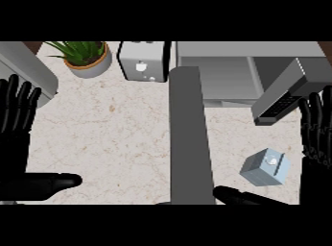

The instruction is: Pick up the milk, place it into the microwave and close the microwave

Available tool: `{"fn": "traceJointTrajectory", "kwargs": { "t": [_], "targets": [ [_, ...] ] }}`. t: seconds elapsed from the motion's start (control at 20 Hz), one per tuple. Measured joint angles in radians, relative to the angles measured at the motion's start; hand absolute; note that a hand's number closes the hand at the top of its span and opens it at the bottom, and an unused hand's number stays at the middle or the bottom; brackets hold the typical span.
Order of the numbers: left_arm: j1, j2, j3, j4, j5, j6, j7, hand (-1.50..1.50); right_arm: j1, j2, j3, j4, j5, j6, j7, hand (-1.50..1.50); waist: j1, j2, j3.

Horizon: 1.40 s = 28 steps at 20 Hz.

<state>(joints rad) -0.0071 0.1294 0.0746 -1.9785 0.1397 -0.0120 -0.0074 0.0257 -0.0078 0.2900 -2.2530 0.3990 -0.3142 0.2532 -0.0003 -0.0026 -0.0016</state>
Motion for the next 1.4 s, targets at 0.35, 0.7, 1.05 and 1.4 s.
{"fn": "traceJointTrajectory", "kwargs": {
  "t": [0.35,0.7,1.05,1.4],
  "targets": [
    [0.087,0.032,0.075,-0.062,0.091,-0.066,0.026,-1.5,0.056,0.006,0.159,-0.034,0.189,-0.118,0.099,-1.5,0.002,0.0,0.001],
    [0.216,0.038,0.135,-0.141,0.165,-0.15,0.015,-1.5,0.157,0.006,0.249,-0.025,0.291,-0.22,0.131,-1.5,0.003,0.0,0.001],
    [0.294,0.033,0.201,-0.204,0.229,-0.218,0.024,-1.5,0.212,-0.017,0.238,0.01,0.239,-0.26,0.083,-1.5,0.003,0.001,0.002],
    [0.331,0.031,0.261,-0.225,0.281,-0.269,0.027,-1.5,0.251,-0.055,0.114,0.12,0.029,-0.305,-0.078,-1.5,0.003,0.0,0.002]
  ]
}}
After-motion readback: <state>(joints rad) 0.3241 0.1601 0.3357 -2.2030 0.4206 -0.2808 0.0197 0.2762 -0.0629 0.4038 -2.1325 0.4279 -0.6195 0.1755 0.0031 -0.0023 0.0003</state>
